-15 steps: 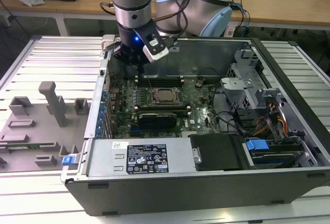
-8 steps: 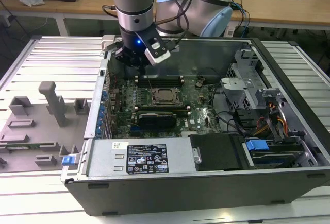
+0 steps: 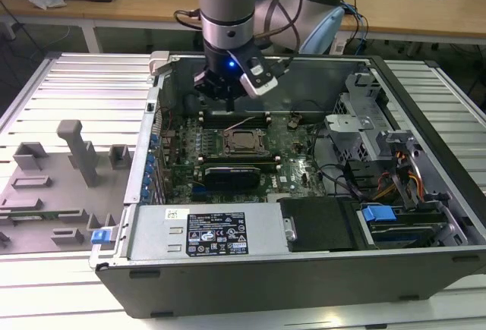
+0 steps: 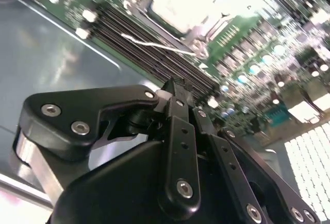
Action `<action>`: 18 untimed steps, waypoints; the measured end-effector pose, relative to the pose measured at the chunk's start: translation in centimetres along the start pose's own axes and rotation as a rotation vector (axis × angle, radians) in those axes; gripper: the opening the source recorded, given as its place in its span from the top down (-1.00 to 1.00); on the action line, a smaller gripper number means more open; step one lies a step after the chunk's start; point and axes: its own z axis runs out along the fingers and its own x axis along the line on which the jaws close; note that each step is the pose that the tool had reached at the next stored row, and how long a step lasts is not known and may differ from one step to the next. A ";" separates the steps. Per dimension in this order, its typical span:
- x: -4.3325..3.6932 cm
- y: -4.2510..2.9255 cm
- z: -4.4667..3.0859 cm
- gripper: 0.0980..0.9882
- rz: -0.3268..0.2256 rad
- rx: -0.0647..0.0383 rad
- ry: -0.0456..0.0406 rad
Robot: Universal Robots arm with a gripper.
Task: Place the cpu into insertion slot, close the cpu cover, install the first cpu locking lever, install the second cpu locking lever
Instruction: 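Install the first cpu locking lever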
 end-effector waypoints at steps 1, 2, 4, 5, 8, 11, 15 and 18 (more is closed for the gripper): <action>-0.43 -0.08 0.04 0.98 0.000 0.000 0.0000; -0.72 -0.13 0.07 0.98 0.000 0.000 0.0000; -1.57 -0.28 0.15 0.98 0.000 0.000 0.0000; -1.94 -0.34 0.18 0.98 0.000 0.000 0.0000; -2.00 -0.34 0.19 0.98 0.000 0.000 -0.0001; -1.87 -0.33 0.21 0.98 -0.006 0.003 -0.0238; -1.53 -0.41 0.63 0.98 -0.020 0.014 -0.0806; -1.45 -0.58 1.39 0.98 0.021 0.019 -0.0903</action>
